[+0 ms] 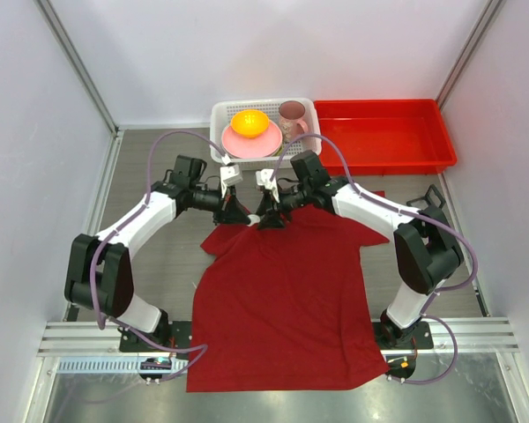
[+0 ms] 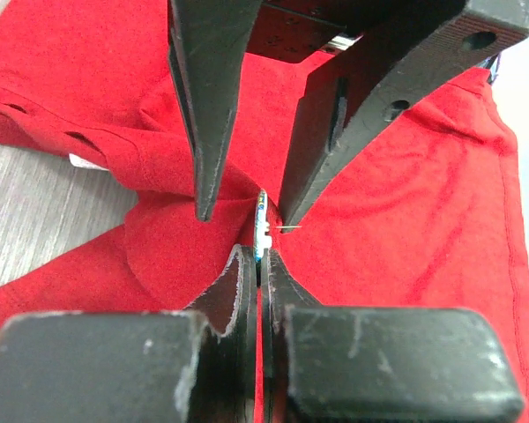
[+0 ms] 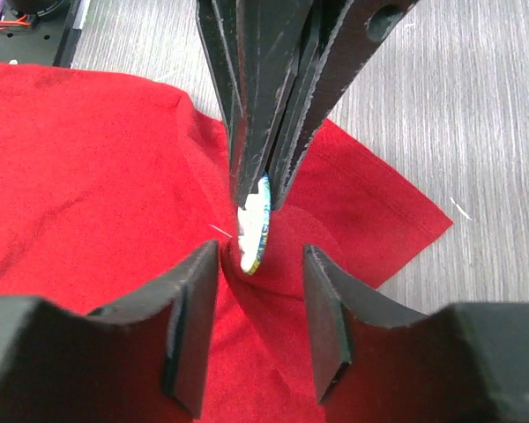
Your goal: Pin the brooch onto the clothing
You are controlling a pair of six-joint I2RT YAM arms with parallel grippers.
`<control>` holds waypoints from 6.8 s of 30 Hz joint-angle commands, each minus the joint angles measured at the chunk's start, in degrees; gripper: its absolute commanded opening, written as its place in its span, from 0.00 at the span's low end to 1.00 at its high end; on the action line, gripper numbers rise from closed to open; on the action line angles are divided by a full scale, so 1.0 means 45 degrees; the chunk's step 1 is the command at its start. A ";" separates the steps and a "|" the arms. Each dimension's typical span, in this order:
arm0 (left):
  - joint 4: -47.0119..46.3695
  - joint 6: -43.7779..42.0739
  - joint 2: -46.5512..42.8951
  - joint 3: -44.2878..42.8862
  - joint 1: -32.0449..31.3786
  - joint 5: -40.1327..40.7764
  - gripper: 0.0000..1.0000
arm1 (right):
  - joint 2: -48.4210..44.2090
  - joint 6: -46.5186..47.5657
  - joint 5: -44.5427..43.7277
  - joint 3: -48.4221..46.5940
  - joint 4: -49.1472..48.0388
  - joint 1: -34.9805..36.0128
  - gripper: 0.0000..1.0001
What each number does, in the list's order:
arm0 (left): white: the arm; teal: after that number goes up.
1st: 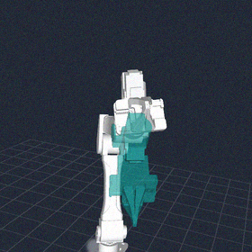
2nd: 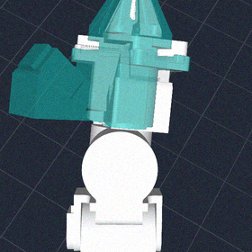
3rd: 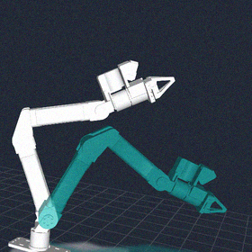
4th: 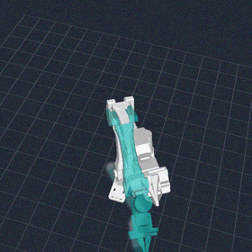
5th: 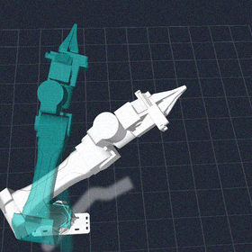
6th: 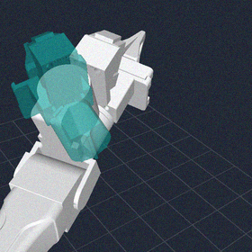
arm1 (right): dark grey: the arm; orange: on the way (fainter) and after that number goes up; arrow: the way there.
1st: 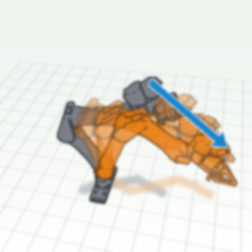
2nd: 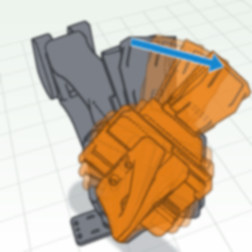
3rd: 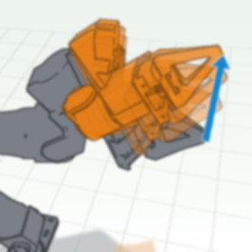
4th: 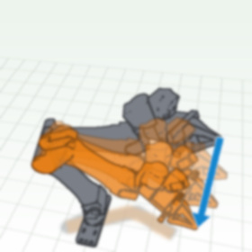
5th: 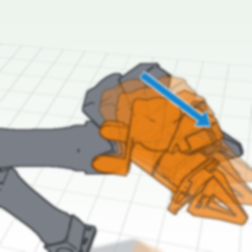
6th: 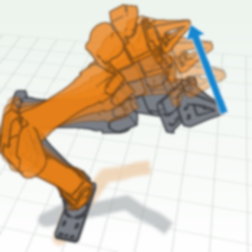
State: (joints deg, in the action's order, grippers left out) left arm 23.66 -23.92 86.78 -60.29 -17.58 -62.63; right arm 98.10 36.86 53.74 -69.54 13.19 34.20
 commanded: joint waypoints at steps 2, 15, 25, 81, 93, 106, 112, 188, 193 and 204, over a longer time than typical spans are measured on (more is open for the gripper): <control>0.0796 -0.0894 0.0207 -0.0683 -0.0116 -0.0399 0.00 | -0.0668 0.0481 0.0403 -0.0426 0.0233 0.0077 0.37; 0.1696 -0.1461 -0.0105 -0.0821 -0.0155 0.0129 0.17 | -0.0570 -0.0983 0.0012 -0.0563 0.0000 0.0194 0.01; -0.0140 -0.0641 -0.1043 0.0585 0.0118 0.0792 0.45 | -0.0746 -0.2566 0.0539 -0.0172 -0.1407 0.0096 0.01; -0.1098 -0.0113 -0.0945 0.0488 0.0079 0.0090 0.00 | -0.0375 0.0167 0.0657 -0.1032 0.1287 0.0409 0.43; -0.0941 -0.0192 -0.1024 0.0508 0.0040 -0.0047 0.00 | -0.0180 -0.1198 0.0852 -0.1031 -0.0040 0.0409 0.22; -0.0863 -0.0192 -0.1063 0.0488 0.0001 -0.0047 0.00 | -0.0239 -0.0418 0.0793 -0.1032 0.0604 0.0643 0.27; -0.0844 -0.0192 -0.1121 0.0488 -0.0018 -0.0027 0.00 | -0.0160 -0.0788 0.0813 -0.1090 0.0312 0.0663 0.20; -0.2155 0.1159 -0.2235 0.1445 -0.0605 0.0579 0.00 | 0.0934 -0.5341 -0.0984 -0.2341 -0.0177 0.1329 0.13; -0.1119 0.0064 -0.2157 0.1192 -0.0604 0.0422 0.00 | 0.0524 -0.4387 -0.0633 -0.2203 0.0445 0.0742 0.31; -0.0317 -0.0660 -0.1688 0.0703 -0.0585 0.0324 0.00 | 0.0035 -0.2723 -0.0633 -0.2379 0.1736 0.0624 0.40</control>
State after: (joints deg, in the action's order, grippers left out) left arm 20.67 -24.60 79.00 -54.41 -19.20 -56.60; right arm 101.86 20.86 50.17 -78.78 22.44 37.12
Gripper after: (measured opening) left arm 0.038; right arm 0.402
